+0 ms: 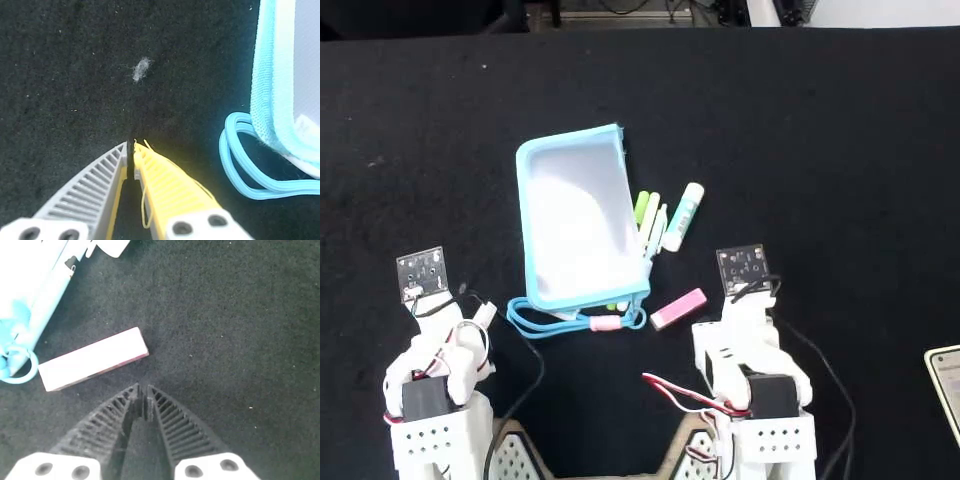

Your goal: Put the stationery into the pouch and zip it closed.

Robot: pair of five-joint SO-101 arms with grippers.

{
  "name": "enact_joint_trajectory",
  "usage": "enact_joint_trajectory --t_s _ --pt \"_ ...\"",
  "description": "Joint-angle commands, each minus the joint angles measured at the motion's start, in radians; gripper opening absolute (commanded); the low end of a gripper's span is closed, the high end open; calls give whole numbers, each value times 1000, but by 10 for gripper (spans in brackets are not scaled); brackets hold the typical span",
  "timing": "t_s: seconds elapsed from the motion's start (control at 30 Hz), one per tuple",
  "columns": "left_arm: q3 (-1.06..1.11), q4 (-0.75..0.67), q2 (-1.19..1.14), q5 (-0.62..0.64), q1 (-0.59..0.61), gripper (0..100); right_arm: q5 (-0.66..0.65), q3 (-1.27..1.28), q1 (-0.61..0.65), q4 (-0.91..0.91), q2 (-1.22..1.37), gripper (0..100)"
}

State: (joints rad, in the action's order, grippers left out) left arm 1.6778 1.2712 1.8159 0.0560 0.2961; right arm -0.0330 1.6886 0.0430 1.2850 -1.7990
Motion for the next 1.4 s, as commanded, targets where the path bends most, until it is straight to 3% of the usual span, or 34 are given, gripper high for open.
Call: enact_joint_trajectory --t_s 0.0,0.33,0.63,0.8,1.03,1.1,1.2,1.27,1.37 --pt "22 3 6 -11 4 30 0 -2 -2 8 -67 15" --pt "22 5 6 -12 5 30 -6 -2 0 -3 -68 18" --pt "22 5 6 -12 4 30 -6 -2 83 -330 -68 18" --pt "19 -26 8 -15 4 30 -9 -12 147 -374 -68 19" --pt "-197 -270 8 -20 148 30 -282 -269 0 -273 -68 19" --pt "-216 -336 8 -123 171 30 -282 -358 -14 -245 -68 19" --pt "-209 -440 8 -422 173 30 -288 -458 -12 -212 -68 19" --pt "-196 -497 8 -555 173 30 -288 -512 -12 -212 -68 19" --pt "-202 -589 8 -479 173 30 -288 -610 -12 -206 -68 19"
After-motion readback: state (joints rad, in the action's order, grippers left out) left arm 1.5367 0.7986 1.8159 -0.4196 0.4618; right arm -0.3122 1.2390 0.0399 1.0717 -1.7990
